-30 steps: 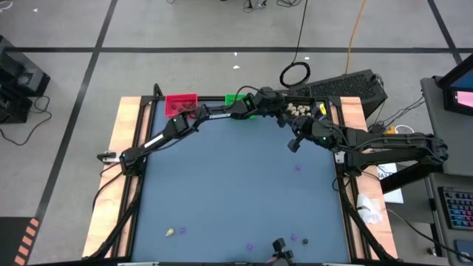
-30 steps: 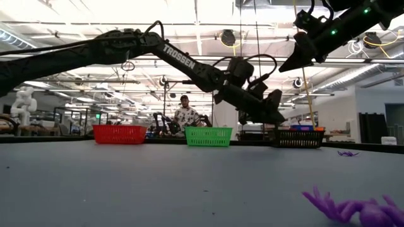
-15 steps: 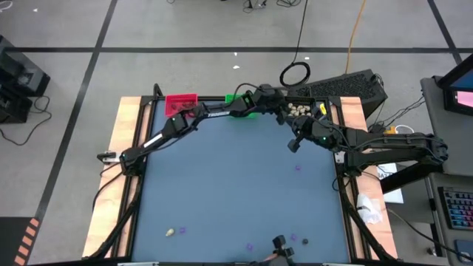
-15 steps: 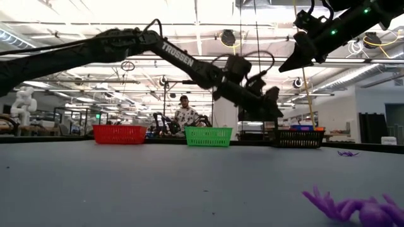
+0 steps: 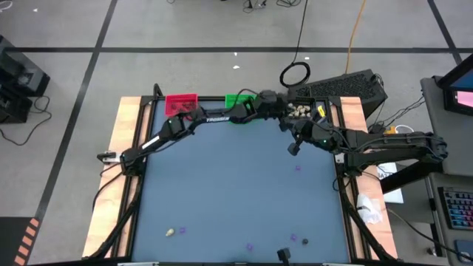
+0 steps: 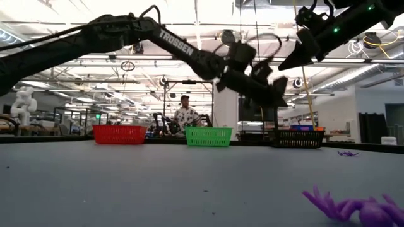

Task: Sort Halloween decoration
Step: Put the purple spider toy into the green bin

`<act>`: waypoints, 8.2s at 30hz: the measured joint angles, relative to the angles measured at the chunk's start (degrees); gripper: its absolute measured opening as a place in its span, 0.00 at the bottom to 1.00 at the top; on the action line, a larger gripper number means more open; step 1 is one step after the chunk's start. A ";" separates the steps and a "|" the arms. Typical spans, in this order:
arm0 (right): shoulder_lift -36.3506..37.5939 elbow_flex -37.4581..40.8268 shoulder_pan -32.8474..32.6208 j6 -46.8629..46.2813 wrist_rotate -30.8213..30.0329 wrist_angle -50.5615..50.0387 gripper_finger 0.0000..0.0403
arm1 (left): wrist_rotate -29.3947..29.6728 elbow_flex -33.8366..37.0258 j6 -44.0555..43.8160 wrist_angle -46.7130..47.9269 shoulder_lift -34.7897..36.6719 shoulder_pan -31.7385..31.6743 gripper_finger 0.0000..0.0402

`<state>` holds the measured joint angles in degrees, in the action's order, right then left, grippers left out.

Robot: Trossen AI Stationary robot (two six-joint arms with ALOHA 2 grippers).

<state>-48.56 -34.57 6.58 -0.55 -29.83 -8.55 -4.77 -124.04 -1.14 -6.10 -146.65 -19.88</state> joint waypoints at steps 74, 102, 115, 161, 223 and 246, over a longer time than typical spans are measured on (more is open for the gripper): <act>-20.24 6.55 -2.53 -40.73 26.93 -23.98 0.39 | 14.24 96.83 1.50 -53.34 53.18 10.21 0.00; -20.83 6.88 -2.90 -30.07 23.84 7.52 0.07 | 13.70 98.99 1.46 -51.41 55.37 10.21 0.00; -33.47 0.98 -2.94 -20.22 23.62 20.82 0.33 | -4.92 103.91 -1.50 -21.88 67.45 16.33 0.02; -36.65 -4.48 -2.77 -4.76 22.10 25.05 0.35 | 12.00 102.35 0.65 -19.89 56.41 28.81 0.00; -36.63 -4.44 -0.56 -7.51 22.39 26.66 0.35 | -1.03 45.08 17.61 17.59 31.47 -16.78 0.21; -26.66 -4.46 -10.31 -18.22 24.50 7.70 0.11 | -3.12 59.32 10.44 -9.70 44.95 -2.52 0.00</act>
<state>-75.21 -39.03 -3.73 -18.77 -5.33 -0.85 -7.89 -64.71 9.30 -15.80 -101.70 -22.40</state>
